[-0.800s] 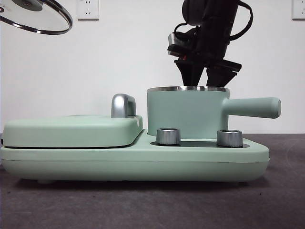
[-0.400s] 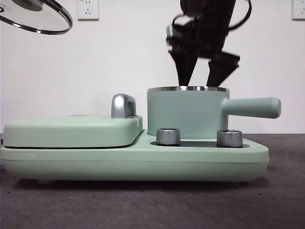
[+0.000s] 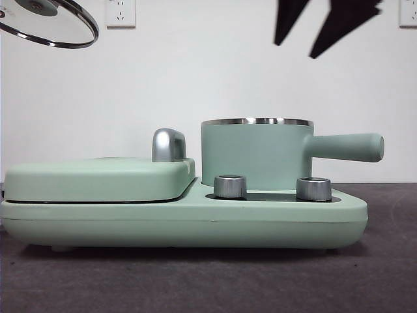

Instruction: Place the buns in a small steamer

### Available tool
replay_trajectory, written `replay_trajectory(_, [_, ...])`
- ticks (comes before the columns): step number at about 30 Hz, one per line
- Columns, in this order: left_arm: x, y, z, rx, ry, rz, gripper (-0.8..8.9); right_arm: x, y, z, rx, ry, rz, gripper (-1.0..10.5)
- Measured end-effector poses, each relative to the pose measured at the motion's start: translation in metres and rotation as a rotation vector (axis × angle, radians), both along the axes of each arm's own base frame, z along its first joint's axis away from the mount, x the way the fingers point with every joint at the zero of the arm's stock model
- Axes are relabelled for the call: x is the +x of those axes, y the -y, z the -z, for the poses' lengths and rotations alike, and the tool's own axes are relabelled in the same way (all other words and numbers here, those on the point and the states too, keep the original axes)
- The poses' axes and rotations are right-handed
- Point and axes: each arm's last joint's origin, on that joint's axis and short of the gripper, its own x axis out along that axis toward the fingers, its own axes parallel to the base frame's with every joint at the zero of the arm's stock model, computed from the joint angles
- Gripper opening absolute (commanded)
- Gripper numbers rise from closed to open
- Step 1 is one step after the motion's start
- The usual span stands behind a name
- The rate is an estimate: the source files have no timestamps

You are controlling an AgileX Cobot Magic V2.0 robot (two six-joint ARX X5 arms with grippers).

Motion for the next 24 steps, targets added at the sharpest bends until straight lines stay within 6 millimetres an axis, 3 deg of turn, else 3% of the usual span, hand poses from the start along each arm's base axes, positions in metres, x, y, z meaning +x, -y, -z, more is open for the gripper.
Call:
replay_trajectory(8, [-0.003, 0.010, 0.000, -0.032, -0.007, 0.116, 0.10, -0.078, 0.042, 0.027, 0.062, 0.115, 0.001, 3.4])
replay_trajectory(13, [-0.005, 0.025, 0.001, -0.043, -0.012, 0.211, 0.10, -0.119, 0.065, 0.034, 0.076, 0.179, 0.019, 3.4])
replay_trajectory(18, [0.002, 0.051, 0.012, -0.034, -0.063, 0.309, 0.10, -0.146, 0.081, 0.031, 0.070, 0.206, 0.041, 3.4])
replay_trajectory(24, [0.019, 0.099, 0.028, -0.041, -0.047, 0.442, 0.10, -0.155, 0.085, 0.030, 0.077, 0.218, 0.041, 3.4])
